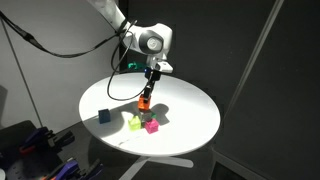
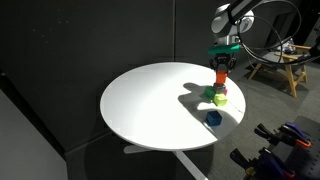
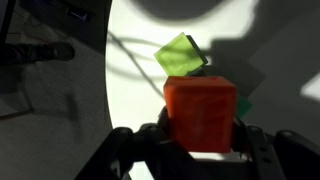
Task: Put the orange block on the grey block
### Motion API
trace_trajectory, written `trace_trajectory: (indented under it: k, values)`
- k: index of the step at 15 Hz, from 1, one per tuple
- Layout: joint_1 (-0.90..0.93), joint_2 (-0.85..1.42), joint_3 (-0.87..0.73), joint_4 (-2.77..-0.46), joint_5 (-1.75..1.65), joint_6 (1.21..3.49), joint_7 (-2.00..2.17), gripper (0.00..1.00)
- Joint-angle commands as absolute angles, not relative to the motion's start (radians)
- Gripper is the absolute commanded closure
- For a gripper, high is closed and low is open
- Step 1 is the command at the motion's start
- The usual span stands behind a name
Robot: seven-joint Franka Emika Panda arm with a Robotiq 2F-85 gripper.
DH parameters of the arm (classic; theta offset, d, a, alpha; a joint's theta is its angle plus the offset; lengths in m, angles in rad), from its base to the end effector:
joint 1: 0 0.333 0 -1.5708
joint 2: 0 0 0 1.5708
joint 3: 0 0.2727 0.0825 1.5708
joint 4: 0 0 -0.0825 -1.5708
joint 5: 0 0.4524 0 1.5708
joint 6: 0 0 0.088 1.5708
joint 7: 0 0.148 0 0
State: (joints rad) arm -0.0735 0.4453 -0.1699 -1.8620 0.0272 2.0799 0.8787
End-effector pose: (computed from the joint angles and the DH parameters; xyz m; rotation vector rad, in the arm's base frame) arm 0.6170 -0.1546 0.1407 2.5416 -1.6109 -0.2921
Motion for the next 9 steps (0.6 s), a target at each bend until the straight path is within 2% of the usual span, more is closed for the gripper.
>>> trace_trajectory:
  k: [1,9]
  values:
    - [-0.069,0.456,-0.184,-1.852,0.010,2.084,0.867,0.72]
    - [-0.067,0.469,-0.191,-1.850,-0.004,2.082,0.870,0.72]
